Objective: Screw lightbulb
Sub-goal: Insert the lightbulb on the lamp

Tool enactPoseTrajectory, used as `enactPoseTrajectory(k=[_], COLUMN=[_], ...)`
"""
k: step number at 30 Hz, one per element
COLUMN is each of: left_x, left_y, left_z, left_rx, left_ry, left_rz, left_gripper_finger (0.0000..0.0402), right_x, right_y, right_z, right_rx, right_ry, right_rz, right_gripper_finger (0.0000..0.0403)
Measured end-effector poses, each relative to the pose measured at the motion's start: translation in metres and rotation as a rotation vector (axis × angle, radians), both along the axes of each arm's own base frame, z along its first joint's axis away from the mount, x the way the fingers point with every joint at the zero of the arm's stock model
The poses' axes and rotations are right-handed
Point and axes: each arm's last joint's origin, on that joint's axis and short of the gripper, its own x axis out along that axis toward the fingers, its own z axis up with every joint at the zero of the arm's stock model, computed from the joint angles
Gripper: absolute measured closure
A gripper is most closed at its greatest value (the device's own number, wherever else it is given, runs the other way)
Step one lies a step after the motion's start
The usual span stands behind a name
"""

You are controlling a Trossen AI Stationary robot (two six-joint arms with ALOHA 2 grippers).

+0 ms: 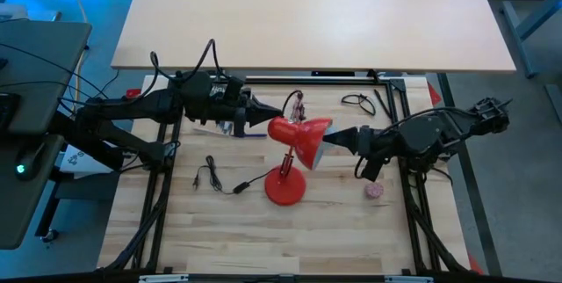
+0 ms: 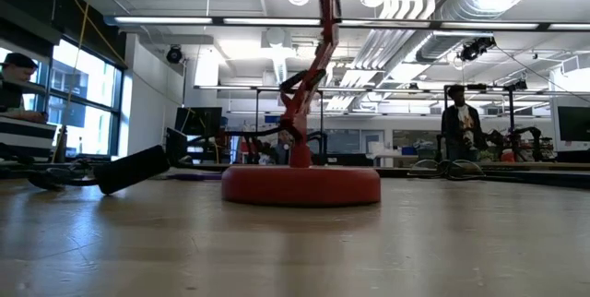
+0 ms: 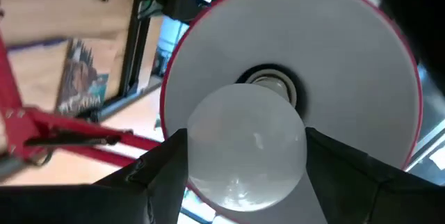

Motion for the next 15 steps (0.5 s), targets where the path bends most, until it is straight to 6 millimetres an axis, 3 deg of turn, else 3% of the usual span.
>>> enactPoseTrajectory(k=[8, 15], left_x=[0.000, 0.000], left_y=[0.000, 0.000], left_z=[0.000, 0.000], left_rx=[0.022, 0.023], left_ry=[0.000, 0.003], left_rz=[0.003, 0.003], left_gripper_finger=[0.0401, 0.0401], right_x=[0.000, -0.006], right_y=[0.001, 0.014], right_z=[0.000, 0.001], right_rx=[0.081, 0.121], right_ry=[-0.016, -0.040], right_rz=[-0.017, -0.025], right_gripper_finger=[0.0153, 0.0153])
